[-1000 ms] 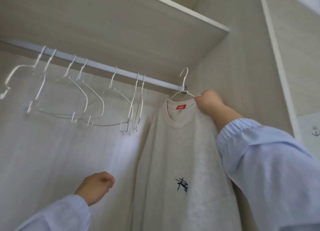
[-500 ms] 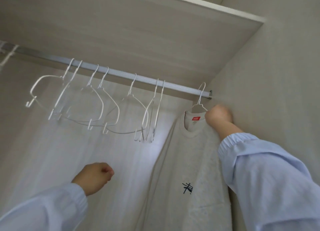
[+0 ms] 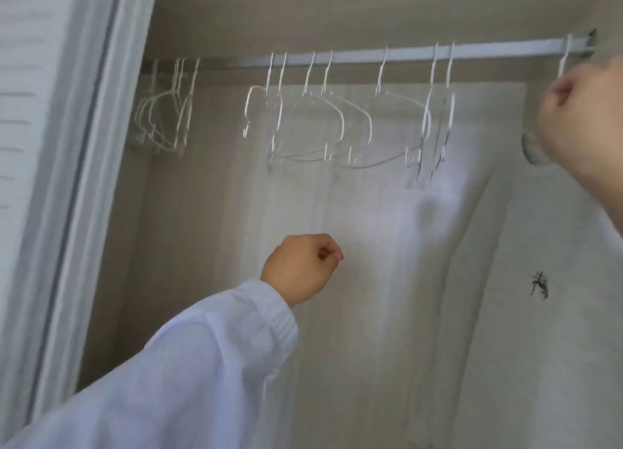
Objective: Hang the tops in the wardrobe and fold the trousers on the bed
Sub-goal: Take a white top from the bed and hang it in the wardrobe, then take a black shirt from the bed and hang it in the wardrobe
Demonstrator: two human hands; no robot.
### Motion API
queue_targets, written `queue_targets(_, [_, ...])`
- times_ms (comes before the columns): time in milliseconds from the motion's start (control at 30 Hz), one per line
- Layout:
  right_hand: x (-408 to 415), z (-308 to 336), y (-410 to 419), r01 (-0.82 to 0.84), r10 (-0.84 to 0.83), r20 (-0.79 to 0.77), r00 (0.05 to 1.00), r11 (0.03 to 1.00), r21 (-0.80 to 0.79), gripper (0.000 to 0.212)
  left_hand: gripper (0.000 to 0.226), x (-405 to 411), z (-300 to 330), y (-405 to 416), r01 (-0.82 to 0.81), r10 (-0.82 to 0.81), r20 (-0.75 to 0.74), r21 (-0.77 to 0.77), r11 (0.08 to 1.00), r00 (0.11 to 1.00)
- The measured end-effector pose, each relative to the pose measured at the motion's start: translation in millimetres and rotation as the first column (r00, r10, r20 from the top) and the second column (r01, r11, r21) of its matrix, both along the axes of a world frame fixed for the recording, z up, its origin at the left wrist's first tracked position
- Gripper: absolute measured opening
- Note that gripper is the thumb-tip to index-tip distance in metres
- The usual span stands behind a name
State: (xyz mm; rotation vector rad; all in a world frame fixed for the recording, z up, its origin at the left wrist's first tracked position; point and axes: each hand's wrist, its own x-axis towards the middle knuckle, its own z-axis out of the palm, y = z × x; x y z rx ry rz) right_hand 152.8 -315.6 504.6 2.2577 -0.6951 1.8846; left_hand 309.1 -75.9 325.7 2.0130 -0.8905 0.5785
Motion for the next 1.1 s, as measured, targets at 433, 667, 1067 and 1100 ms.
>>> queue_targets(433, [3.2, -317.9, 335.4, -0.888, 0.855, -0.266, 0.445, 0.46, -0.006, 0.051, 0.056, -168.7, -139.0, 264.9, -0.789, 0.642, 0.472, 0.237, 0.567, 0.604])
queue_targets(667, [-84.7, -388.9, 457.1, -0.983, 0.876, -0.476, -0.083, 0.005, 0.181, 0.069, 0.064, -364.6, -205.1, 350.2, -0.934, 0.91, 0.391, 0.357, -0.012, 0.138])
queue_targets(1067, [-426.9, -494.1, 606.9, -0.715, 0.336, -0.663, -0.668, -0.537, 0.448, 0.078, 0.069, -797.5, -308.2, 346.9, -0.572, 0.722, 0.123, 0.525, -0.63, -0.681])
queue_targets(1100, [-463.7, -505.1, 611.1, -0.686, 0.289, -0.67, -0.684, -0.566, 0.457, 0.079, 0.069, -833.9, -320.5, 336.7, -0.522, 0.666, 0.085, 0.551, -0.651, -0.741])
